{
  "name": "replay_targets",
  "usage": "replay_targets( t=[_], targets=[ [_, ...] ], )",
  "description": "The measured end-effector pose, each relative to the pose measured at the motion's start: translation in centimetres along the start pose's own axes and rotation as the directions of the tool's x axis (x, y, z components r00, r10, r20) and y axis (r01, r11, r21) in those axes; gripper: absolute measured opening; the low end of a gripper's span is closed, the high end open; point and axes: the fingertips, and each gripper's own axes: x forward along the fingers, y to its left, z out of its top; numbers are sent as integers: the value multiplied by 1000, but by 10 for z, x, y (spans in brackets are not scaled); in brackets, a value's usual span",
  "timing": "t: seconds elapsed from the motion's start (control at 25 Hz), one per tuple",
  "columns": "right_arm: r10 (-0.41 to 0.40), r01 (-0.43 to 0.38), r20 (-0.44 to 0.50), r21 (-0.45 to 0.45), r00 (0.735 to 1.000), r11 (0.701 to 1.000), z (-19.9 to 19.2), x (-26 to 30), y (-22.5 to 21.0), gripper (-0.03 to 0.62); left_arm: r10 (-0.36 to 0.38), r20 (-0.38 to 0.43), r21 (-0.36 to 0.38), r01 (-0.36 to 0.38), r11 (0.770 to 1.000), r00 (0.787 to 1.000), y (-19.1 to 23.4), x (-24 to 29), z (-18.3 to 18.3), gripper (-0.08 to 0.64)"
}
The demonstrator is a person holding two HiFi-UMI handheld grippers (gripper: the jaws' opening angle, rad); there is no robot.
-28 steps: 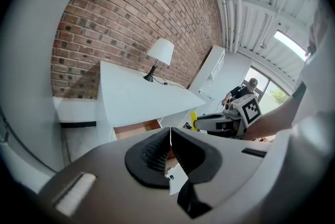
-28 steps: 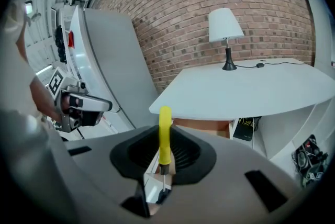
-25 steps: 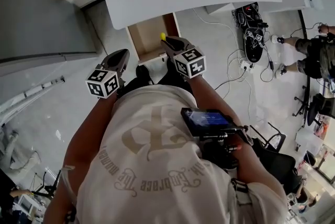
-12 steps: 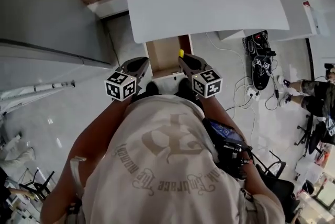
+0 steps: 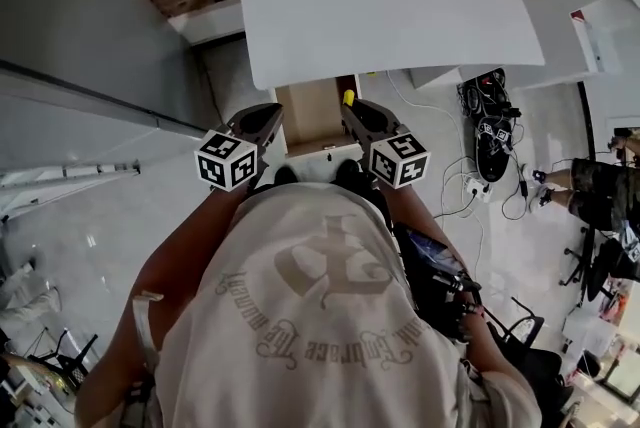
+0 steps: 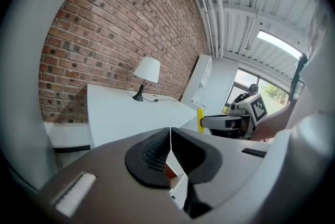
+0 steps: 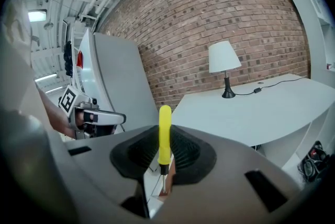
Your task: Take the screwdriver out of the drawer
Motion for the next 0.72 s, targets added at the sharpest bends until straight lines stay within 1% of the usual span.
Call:
replay_targets(
  t=[0.16,0.4,0.6,0.72],
  targets=[
    [-5,4,36,13,999,1000,10,-9,0,54,0,30,-6,1,1000,1000,-4,-2,7,11],
    [-25,24,72,11,997,1000,18,-21,0,54,-20,43,-2,20,1000,999,-7,1,10,12],
    [-40,38,81,25,996,999,13,-20,2,54,-44,25,5,44,999,999,-6,2,5,11],
    [-65,62,78,41,995,997,8,-26,-1,54,-73,11,14,73,997,997,-12,8,5,12]
  ],
)
